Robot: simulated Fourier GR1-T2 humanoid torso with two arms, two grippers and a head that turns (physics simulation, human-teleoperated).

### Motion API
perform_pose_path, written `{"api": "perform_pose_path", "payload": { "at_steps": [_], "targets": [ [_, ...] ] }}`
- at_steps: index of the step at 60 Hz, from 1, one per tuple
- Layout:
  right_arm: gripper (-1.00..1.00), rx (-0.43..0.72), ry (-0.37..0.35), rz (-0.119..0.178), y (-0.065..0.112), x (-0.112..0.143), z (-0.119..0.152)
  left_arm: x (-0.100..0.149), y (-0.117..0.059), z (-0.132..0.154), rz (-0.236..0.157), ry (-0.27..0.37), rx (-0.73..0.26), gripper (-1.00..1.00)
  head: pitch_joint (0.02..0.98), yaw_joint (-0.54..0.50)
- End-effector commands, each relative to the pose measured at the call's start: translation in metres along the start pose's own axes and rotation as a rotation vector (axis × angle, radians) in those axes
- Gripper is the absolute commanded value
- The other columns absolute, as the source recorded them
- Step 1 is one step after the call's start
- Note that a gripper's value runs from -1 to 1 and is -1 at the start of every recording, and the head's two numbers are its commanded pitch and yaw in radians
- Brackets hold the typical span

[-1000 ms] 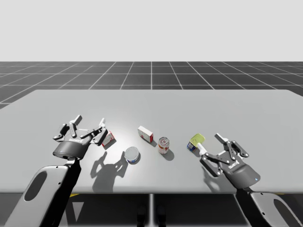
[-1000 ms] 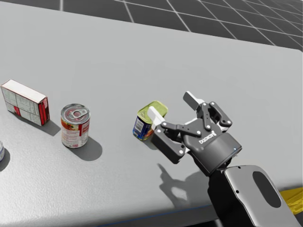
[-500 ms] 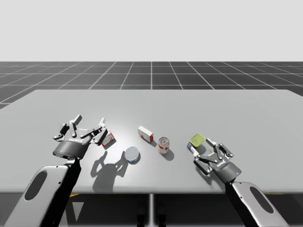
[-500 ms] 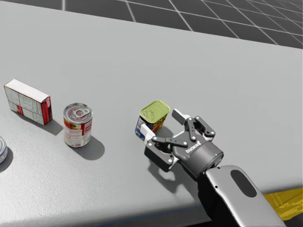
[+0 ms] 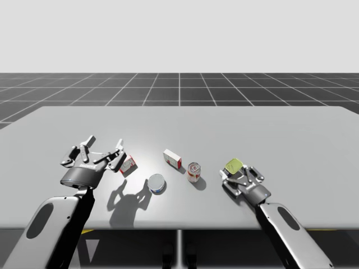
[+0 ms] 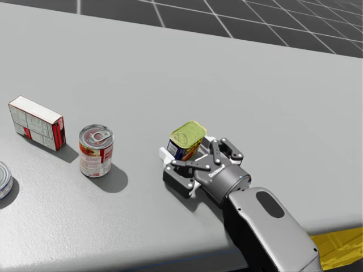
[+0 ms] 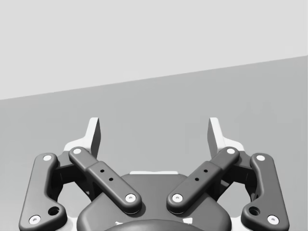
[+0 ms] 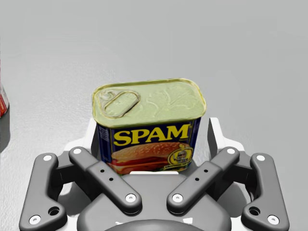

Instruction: Pick up the potted meat can and lift it.

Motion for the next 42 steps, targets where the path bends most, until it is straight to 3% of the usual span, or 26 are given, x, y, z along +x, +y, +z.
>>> {"api": "perform_pose_path", "payload": {
  "at_steps": [1, 7, 8, 9, 10, 12, 26, 42],
  "targets": [
    [-1.0, -0.008, 0.006, 0.003, -0.0032, -0.003, -0.0092, 0.0007, -0.0001, 0.0003, 0.0, -0.002, 0.0, -1.0, 0.823, -0.37],
    [-0.98, -0.011, 0.008, 0.034, -0.0024, -0.006, -0.0081, 0.0004, -0.0006, 0.0003, -0.003, -0.002, -0.001, -1.0, 0.819, -0.37],
    [-0.41, -0.018, 0.021, 0.027, -0.0028, -0.0064, -0.0081, 0.0005, -0.0008, 0.0004, -0.003, -0.002, -0.001, -1.0, 0.818, -0.37],
    [-0.1, -0.017, 0.023, 0.024, -0.0024, -0.0068, -0.0078, 0.0005, -0.0008, 0.0004, -0.003, -0.002, -0.001, -1.0, 0.816, -0.37],
    [0.72, -0.006, 0.023, 0.031, -0.0022, -0.007, -0.0072, 0.0005, -0.0009, 0.0005, -0.004, -0.002, -0.001, -1.0, 0.81, -0.37],
    [0.96, -0.002, 0.024, 0.029, -0.0027, -0.0071, -0.0071, 0.0006, -0.0011, 0.0005, -0.004, -0.002, -0.002, -1.0, 0.803, -0.37],
    [0.99, 0.01, 0.042, 0.009, -0.0032, -0.0081, -0.0066, 0.0003, -0.002, 0.0013, -0.01, -0.003, 0.001, -1.0, 0.616, -0.39],
    [1.0, 0.021, 0.047, 0.022, -0.0026, -0.0105, -0.0062, -0.0006, -0.003, 0.0018, -0.012, -0.002, -0.001, -1.0, 0.484, -0.41]
  ]
}}
